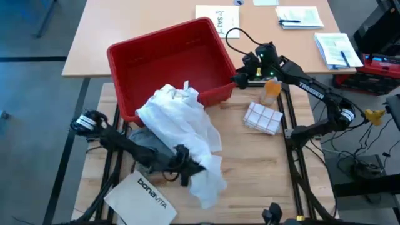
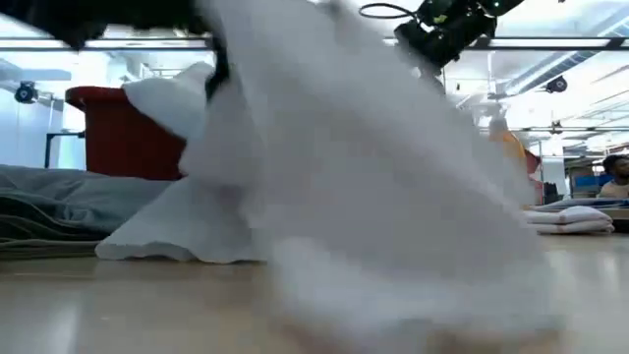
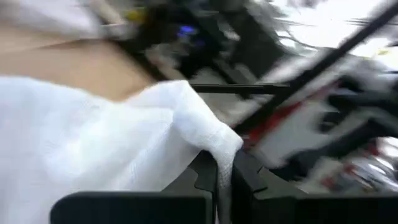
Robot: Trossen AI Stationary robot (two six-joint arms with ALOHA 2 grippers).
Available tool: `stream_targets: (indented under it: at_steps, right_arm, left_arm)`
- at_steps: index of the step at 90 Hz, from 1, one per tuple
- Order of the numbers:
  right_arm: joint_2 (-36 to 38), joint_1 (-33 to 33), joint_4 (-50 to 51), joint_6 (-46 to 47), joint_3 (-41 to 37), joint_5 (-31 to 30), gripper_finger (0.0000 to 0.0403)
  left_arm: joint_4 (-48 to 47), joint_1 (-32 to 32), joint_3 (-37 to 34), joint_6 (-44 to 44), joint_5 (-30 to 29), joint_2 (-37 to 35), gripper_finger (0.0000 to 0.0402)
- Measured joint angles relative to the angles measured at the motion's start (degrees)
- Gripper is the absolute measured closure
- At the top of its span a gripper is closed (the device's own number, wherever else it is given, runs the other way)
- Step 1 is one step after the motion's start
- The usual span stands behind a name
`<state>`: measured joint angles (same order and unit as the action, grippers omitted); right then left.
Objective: Fold laundry
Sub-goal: Fold the white long sleeve shirt
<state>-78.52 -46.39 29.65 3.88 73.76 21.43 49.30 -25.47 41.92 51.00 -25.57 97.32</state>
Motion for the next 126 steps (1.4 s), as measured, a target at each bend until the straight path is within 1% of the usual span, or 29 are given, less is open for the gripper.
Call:
stream_targets:
  at_steps: [5, 9, 14, 18, 22, 28, 39, 44, 47, 51, 56, 62, 68, 75, 83, 86, 90, 96, 99, 106, 110, 115, 126]
  right_arm:
    - [0.0, 0.0, 0.0, 0.0, 0.0, 0.0, 0.0069]
    - [0.0, 0.0, 0.0, 0.0, 0.0, 0.0, 0.007]
    - [0.0, 0.0, 0.0, 0.0, 0.0, 0.0, 0.0071]
    - [0.0, 0.0, 0.0, 0.0, 0.0, 0.0, 0.0072]
    - [0.0, 0.0, 0.0, 0.0, 0.0, 0.0, 0.0074]
    - [0.0, 0.0, 0.0, 0.0, 0.0, 0.0, 0.0075]
    - [0.0, 0.0, 0.0, 0.0, 0.0, 0.0, 0.0073]
    - [0.0, 0.0, 0.0, 0.0, 0.0, 0.0, 0.0071]
    - [0.0, 0.0, 0.0, 0.0, 0.0, 0.0, 0.0069]
    - [0.0, 0.0, -1.0, -0.2, 0.0, 0.0, 0.0069]
    - [-0.2, 0.0, -4.6, -0.9, -0.1, 0.0, 0.007]
    - [-0.4, 0.2, -8.1, -1.4, -0.1, 0.0, 0.0072]
    - [-0.4, 0.2, -10.9, -1.3, -0.1, 0.0, 0.0074]
    - [-0.3, 0.3, -12.8, -1.3, -0.1, 0.0, 0.0075]
    - [-0.3, 0.3, -13.4, -1.2, -0.1, 0.0, 0.0074]
    - [-0.3, 0.3, -14.0, -0.7, -0.1, 0.0, 0.0072]
    - [-0.3, 0.3, -14.7, -0.2, -0.1, 0.0, 0.007]
    - [-0.3, 0.3, -15.3, 1.9, -0.1, 0.0, 0.0069]
    - [-0.3, 0.3, -15.1, 4.3, -0.1, 0.0, 0.007]
    - [-0.4, 0.3, -15.3, 9.5, -0.1, 0.1, 0.0072]
    - [-0.6, 0.6, -15.4, 11.6, 0.0, 0.5, 0.0073]
    - [-1.0, 1.0, -14.9, 13.0, 0.0, 1.9, 0.0074]
    - [-1.7, 3.2, -14.1, 11.6, 0.0, 5.8, 0.0074]
  left_arm:
    - [0.2, 0.8, -0.3, 1.9, -0.4, 2.5, 0.0398]
    - [0.1, 1.3, -0.1, 1.2, 0.8, 4.4, 0.0387]
    - [-1.3, 1.5, 1.3, 0.2, 3.4, 6.1, 0.0364]
    - [-3.0, 1.3, 2.6, 2.6, 4.1, 7.0, 0.0337]
    - [-4.4, 1.1, 3.5, 5.5, 4.2, 7.7, 0.0304]
    - [-5.7, 1.2, 5.4, 7.9, 4.3, 8.4, 0.0243]
    - [-5.6, 1.0, 9.8, 6.0, 3.7, 7.2, 0.0113]
    - [-5.9, 0.9, 11.8, 5.0, 5.5, 6.0, 0.0058]
    - [-7.4, 1.0, 13.0, 4.9, 6.4, 5.0, 0.0032]
    - [-10.8, 1.2, 14.5, 6.0, 6.5, 3.5, 0.0015]
    - [-15.8, 1.4, 16.8, 5.8, 4.8, 1.5, 0.0018]
    - [-22.4, 1.1, 19.9, 3.5, 2.0, -0.8, 0.004]
    - [-30.7, 0.6, 23.3, 2.7, 1.5, -2.7, 0.0062]
    - [-48.2, 0.1, 28.2, 4.0, 1.0, -4.4, 0.0084]
    - [-68.2, -0.5, 34.4, 5.1, -2.9, -5.1, 0.0099]
    - [-73.7, -0.7, 36.3, 5.1, -4.1, -5.2, 0.0101]
    - [-80.7, -0.9, 38.7, 5.5, -3.9, -5.2, 0.0103]
    - [-90.6, -1.1, 42.0, 8.9, -4.1, -5.2, 0.0103]
    - [-93.8, -1.3, 42.9, 10.3, -6.2, -5.4, 0.0105]
    - [-98.3, -2.0, 43.6, 11.1, -15.4, -7.3, 0.0111]
    - [-102.6, -1.9, 43.3, 12.0, -19.2, -8.9, 0.0117]
    - [-106.7, -0.9, 42.5, 13.3, -21.3, -10.9, 0.0124]
    - [-114.0, 4.1, 40.5, 14.1, -22.0, -15.2, 0.0135]
